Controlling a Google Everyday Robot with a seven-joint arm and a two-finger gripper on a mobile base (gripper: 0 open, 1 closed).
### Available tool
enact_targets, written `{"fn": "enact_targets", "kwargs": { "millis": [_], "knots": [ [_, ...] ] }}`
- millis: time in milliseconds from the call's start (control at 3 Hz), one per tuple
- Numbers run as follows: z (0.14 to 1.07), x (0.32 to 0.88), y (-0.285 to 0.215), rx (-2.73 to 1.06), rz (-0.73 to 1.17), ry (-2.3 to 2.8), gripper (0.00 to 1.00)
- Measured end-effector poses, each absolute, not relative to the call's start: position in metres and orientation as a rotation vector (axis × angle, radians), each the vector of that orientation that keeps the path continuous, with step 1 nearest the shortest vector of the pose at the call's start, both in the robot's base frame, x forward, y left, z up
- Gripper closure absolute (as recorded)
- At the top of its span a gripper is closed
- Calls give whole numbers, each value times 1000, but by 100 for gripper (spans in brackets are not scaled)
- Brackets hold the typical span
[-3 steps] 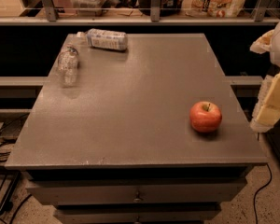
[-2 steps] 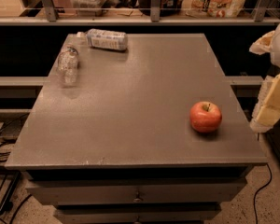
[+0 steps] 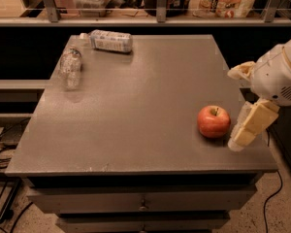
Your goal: Move apple near water bottle
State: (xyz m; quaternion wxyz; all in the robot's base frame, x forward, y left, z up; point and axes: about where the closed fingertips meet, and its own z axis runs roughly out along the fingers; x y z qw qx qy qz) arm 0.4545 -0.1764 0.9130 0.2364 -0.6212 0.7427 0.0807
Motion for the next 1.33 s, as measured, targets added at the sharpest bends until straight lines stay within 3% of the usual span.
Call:
{"fn": "enact_targets", "kwargs": {
  "millis": [667,1000,1333],
  "knots": [
    [856,478,-143,-1654,373,1965,0],
    [834,488,-156,-1646,351,2019,0],
    [838,494,-166,-1651,319,2022,33]
  ]
}}
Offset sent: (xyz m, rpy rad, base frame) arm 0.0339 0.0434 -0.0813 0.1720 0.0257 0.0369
